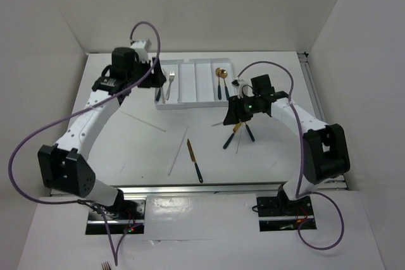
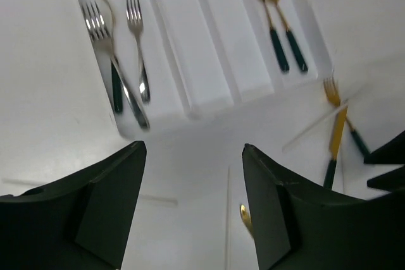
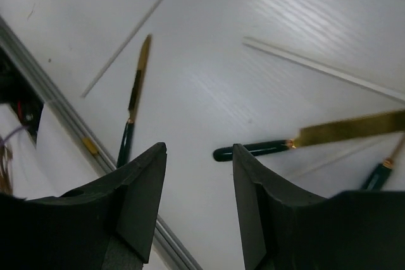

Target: Sort the eating utensils into containers

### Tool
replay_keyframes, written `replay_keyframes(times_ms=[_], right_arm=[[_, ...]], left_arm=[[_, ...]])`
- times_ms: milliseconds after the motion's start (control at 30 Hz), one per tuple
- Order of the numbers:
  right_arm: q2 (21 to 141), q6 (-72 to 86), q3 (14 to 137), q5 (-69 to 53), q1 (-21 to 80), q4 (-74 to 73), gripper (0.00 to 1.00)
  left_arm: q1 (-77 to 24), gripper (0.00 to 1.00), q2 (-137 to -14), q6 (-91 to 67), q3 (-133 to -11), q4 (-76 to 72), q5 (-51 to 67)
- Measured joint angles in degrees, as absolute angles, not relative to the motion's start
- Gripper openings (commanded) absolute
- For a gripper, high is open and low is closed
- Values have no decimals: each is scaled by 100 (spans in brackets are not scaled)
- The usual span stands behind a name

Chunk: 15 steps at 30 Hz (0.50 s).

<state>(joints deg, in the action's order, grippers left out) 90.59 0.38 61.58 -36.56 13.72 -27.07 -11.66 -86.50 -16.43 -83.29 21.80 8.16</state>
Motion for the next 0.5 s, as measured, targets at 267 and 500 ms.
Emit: replay_keyframes(times_ms=[267,500], right_arm=[[8383,-639,5833,-3765,2842,-2886,51],[8298,-716,5356,-3450,3804,-3179,51]], left_arm=[[-1538,80,-7631,-1673,-6517,2985,519],[-1426,89,-6980,-1682,-6499,3055,-333]])
